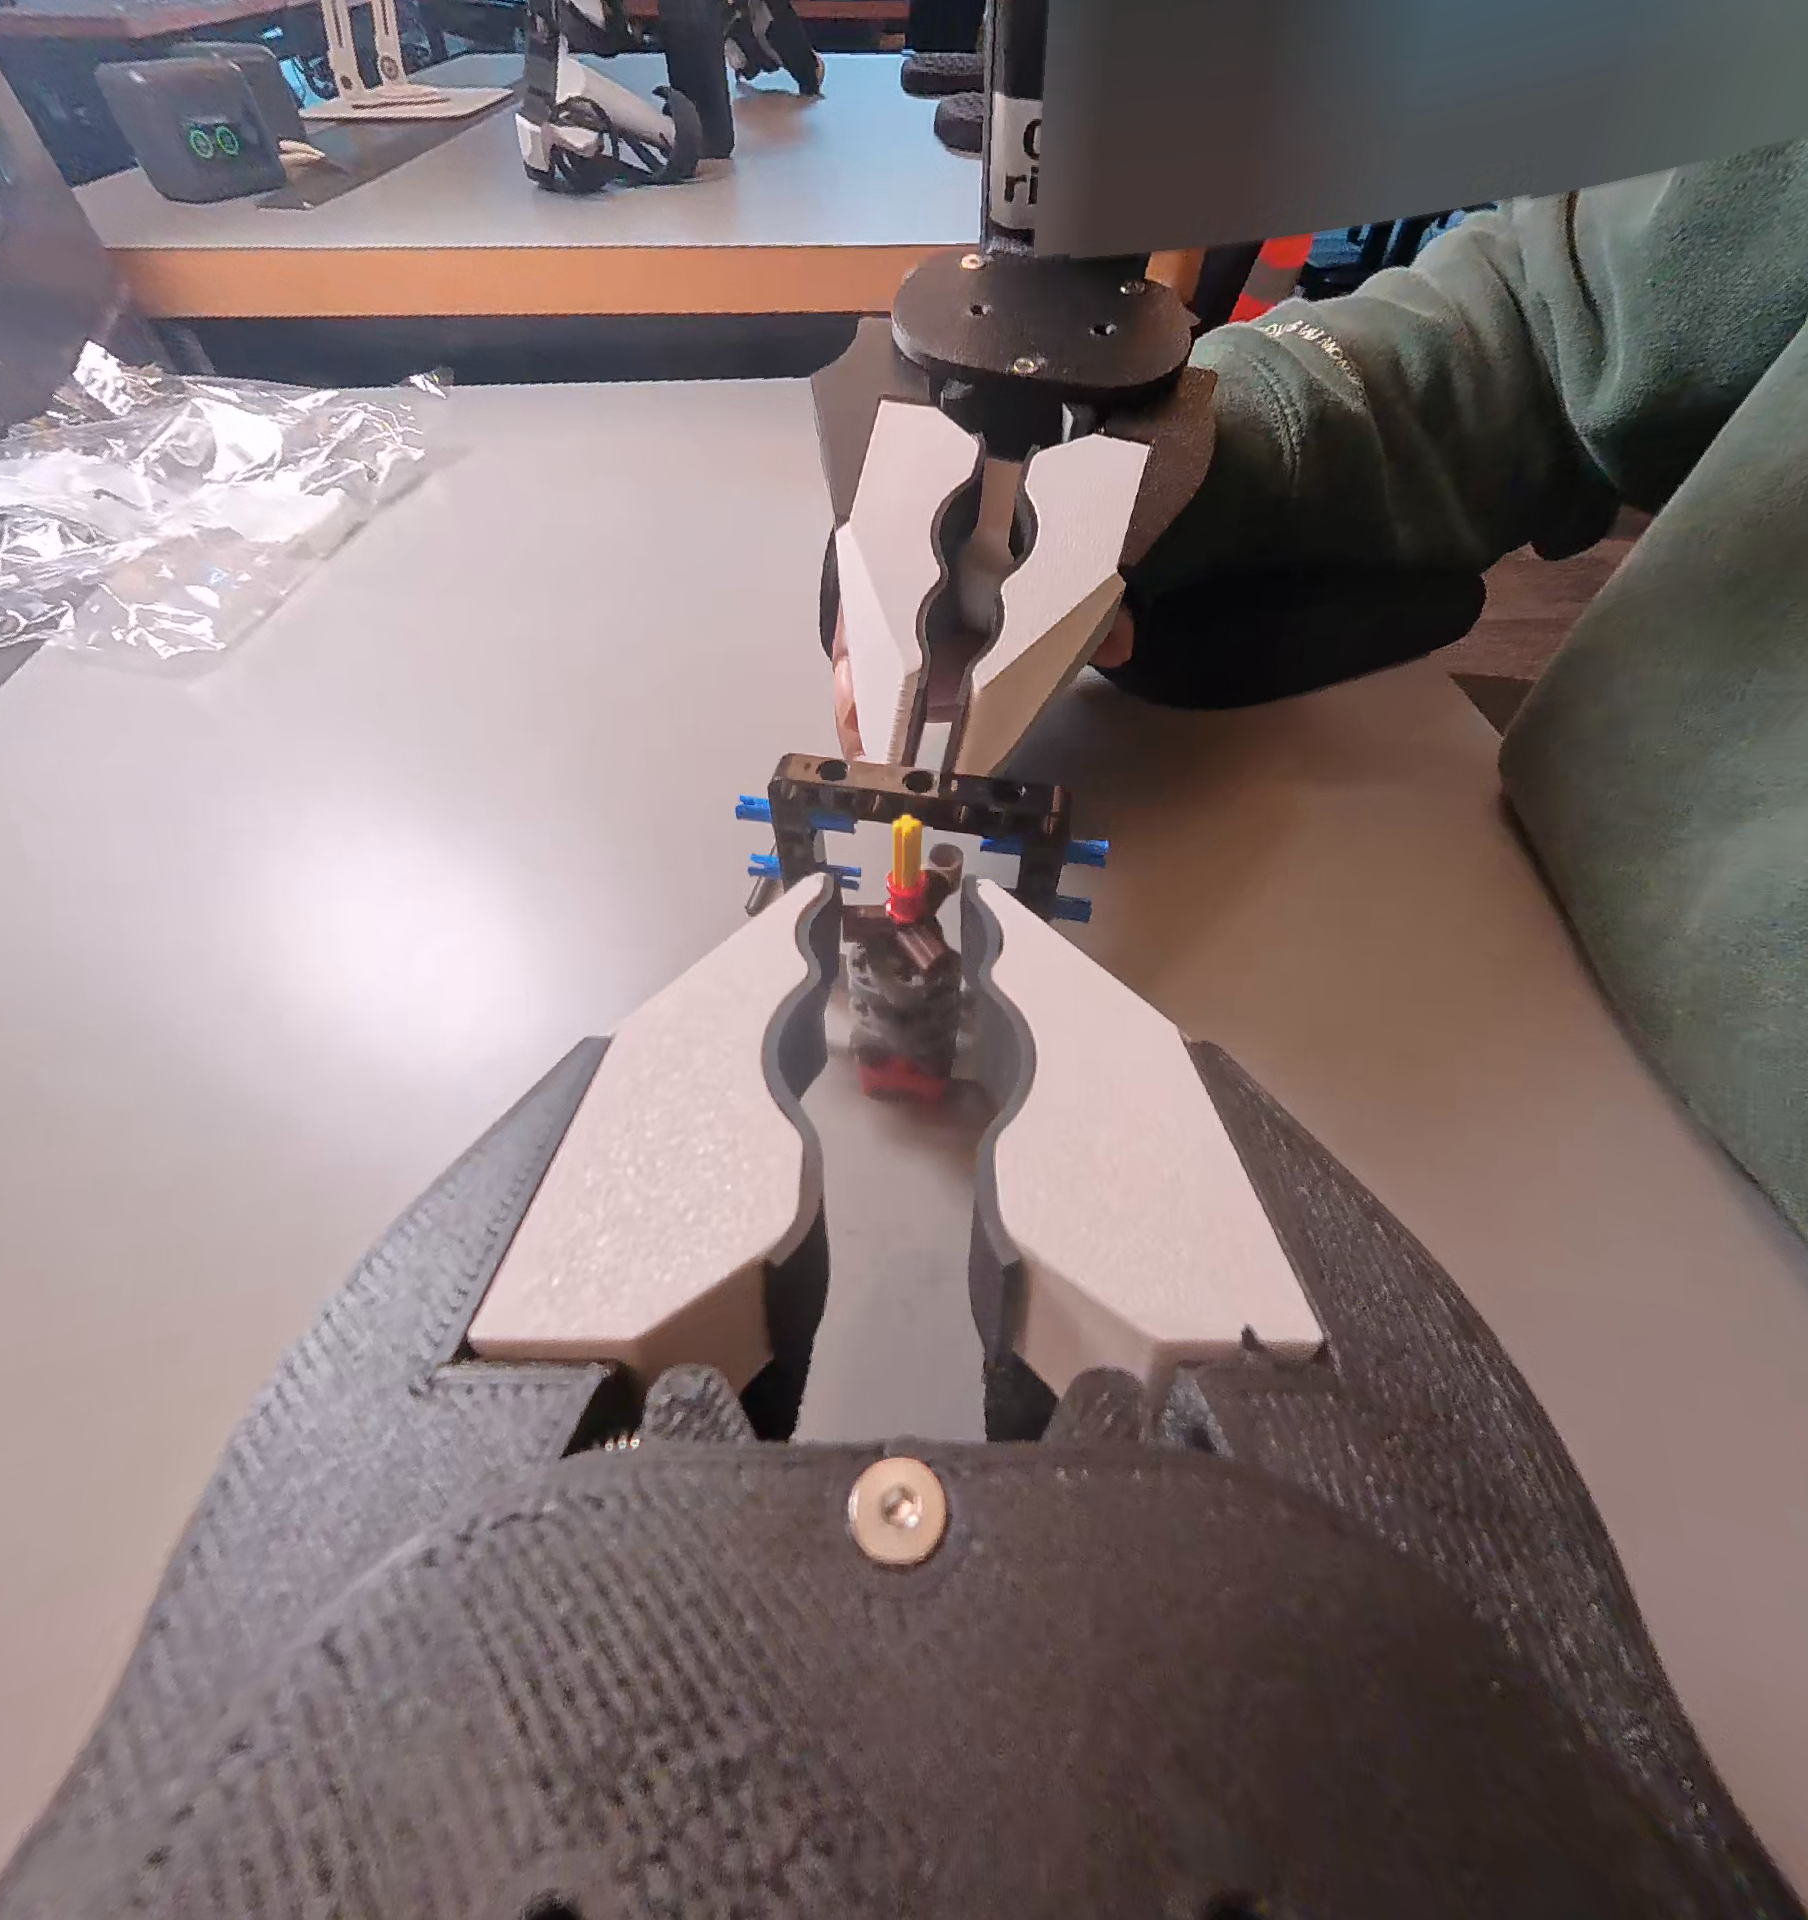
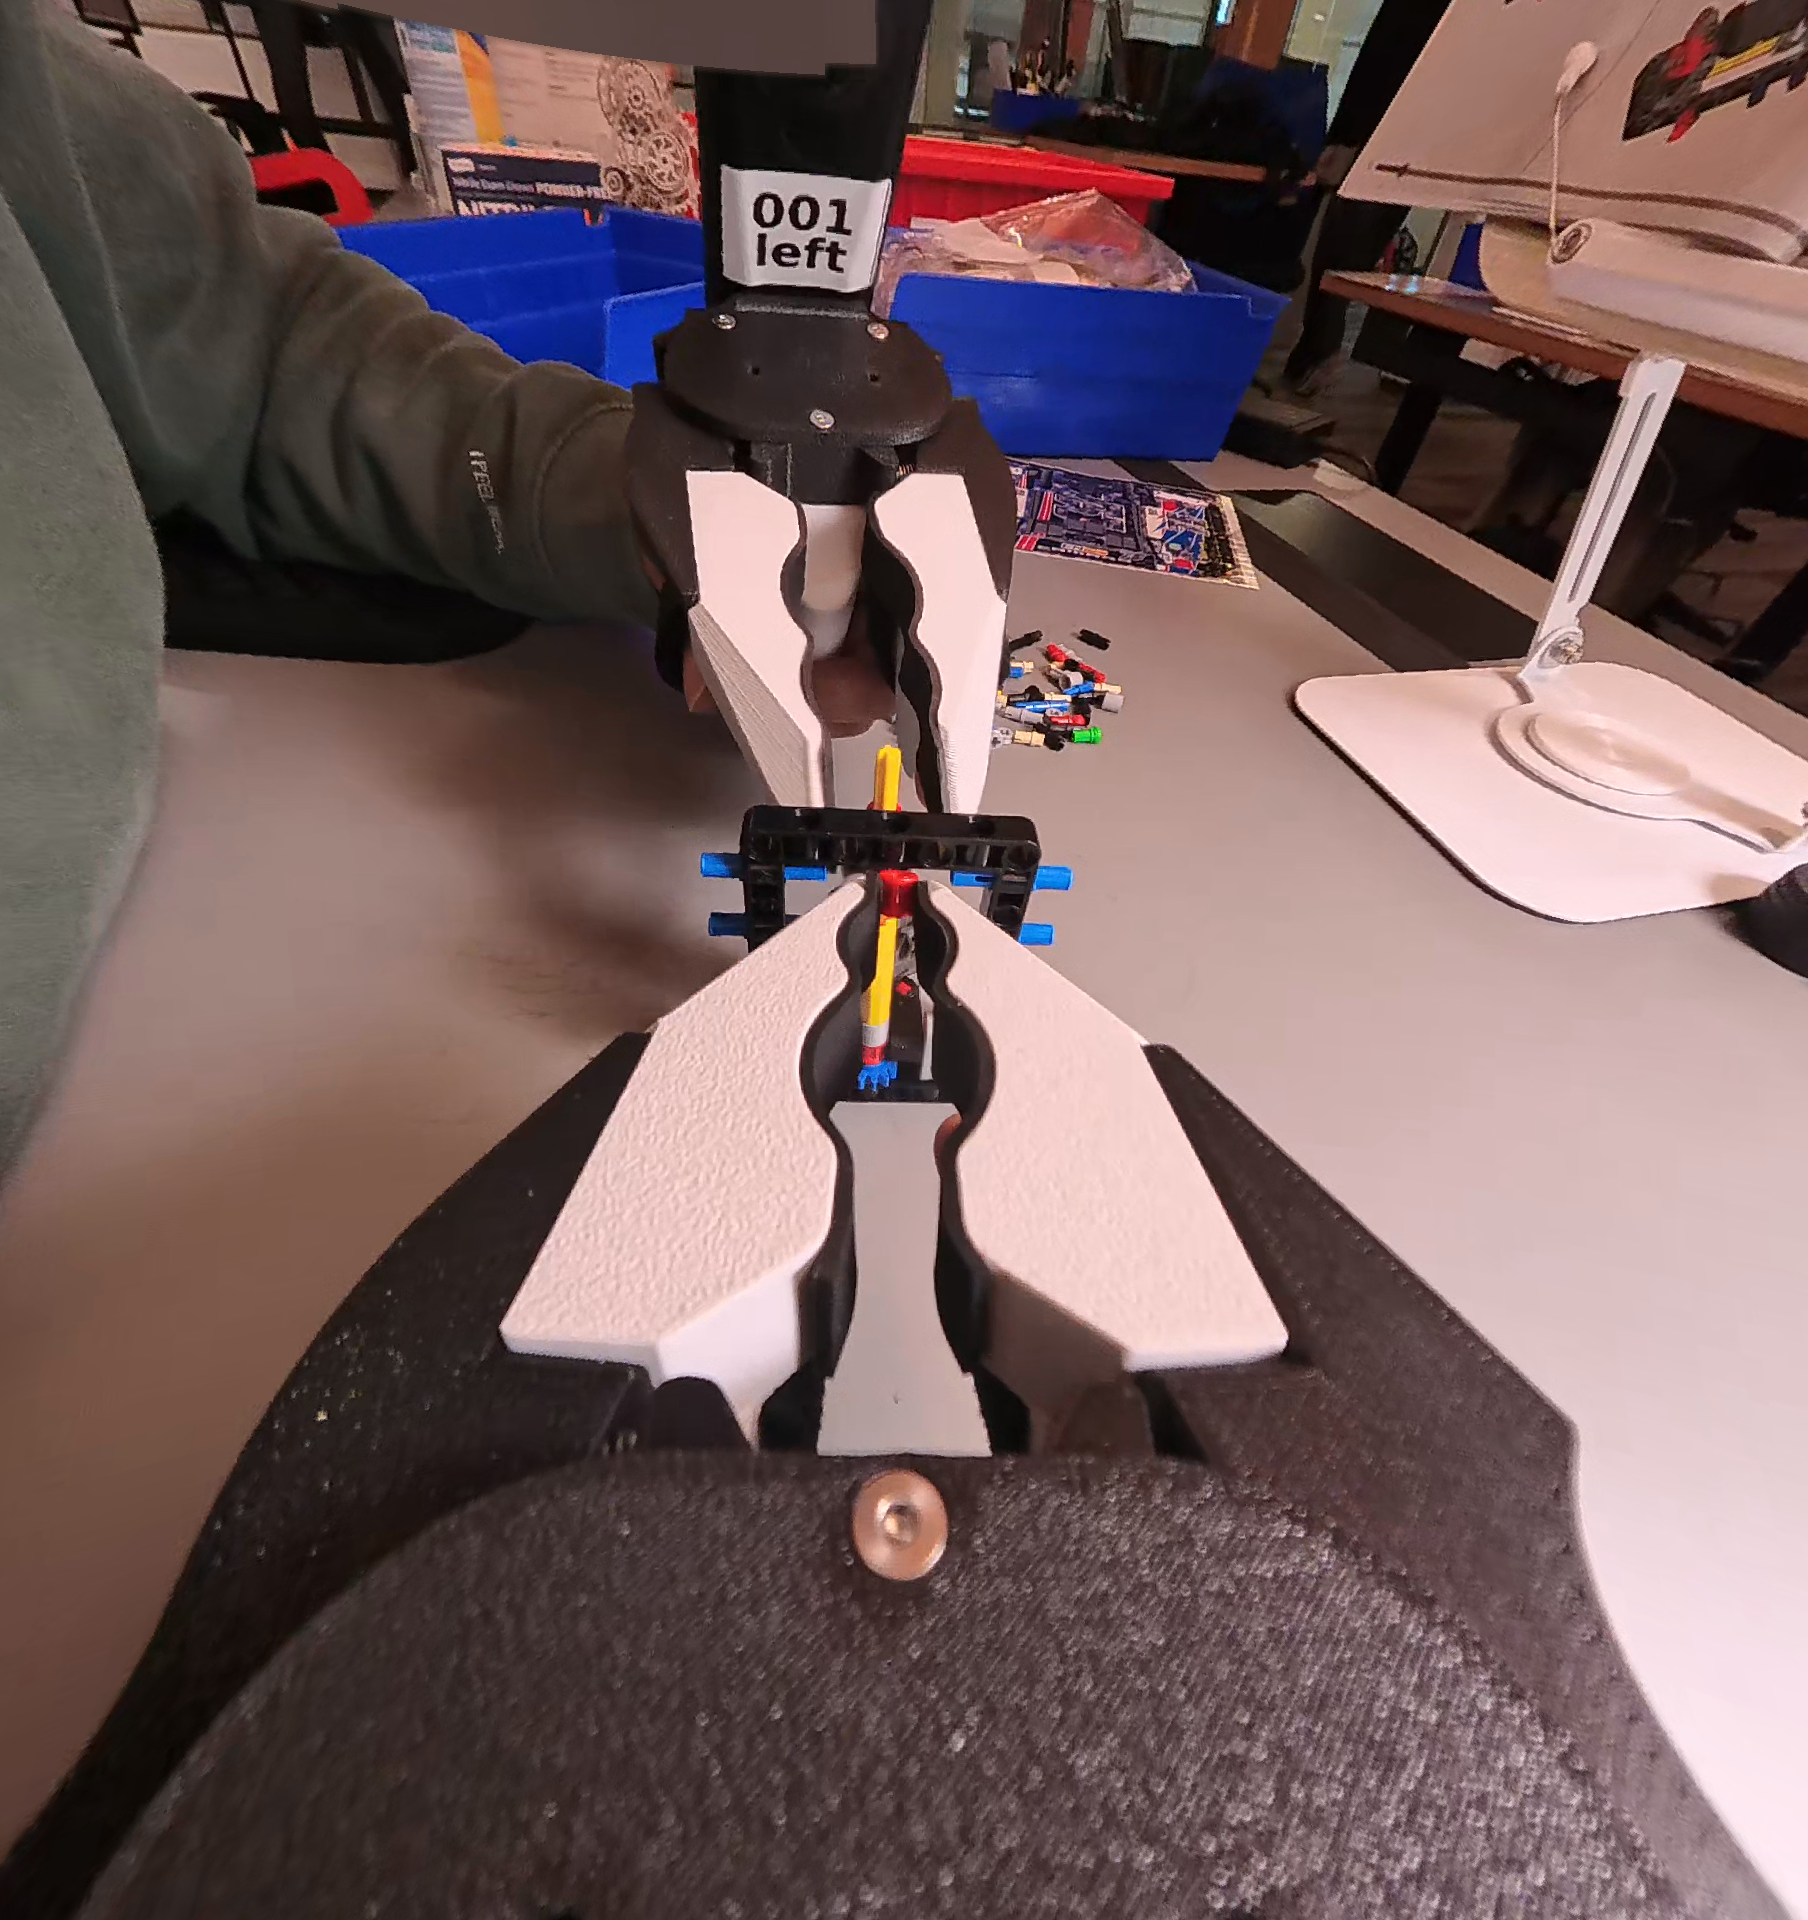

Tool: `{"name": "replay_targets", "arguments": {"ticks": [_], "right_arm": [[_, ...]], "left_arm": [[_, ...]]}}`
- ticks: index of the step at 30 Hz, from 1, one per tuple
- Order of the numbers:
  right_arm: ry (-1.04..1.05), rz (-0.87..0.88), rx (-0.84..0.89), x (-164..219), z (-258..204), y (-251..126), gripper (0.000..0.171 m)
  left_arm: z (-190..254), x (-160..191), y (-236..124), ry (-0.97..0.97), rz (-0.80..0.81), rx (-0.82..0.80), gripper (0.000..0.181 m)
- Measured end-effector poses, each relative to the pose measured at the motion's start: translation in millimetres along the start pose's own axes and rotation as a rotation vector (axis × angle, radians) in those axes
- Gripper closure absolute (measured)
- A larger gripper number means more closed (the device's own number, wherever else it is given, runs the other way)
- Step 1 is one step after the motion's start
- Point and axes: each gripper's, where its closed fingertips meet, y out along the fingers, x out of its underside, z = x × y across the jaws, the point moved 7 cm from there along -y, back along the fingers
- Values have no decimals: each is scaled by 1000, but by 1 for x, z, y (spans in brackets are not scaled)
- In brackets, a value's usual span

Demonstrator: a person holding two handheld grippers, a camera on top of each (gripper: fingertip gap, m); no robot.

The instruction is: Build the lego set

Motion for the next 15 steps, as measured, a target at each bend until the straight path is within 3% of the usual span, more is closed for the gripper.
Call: {"name": "replay_targets", "arguments": {"ticks": [15], "right_arm": [[-23, -18, 3, 2, -3, -4, 168]], "left_arm": [[-2, -5, -1, 69, -44, -40, 165]]}}
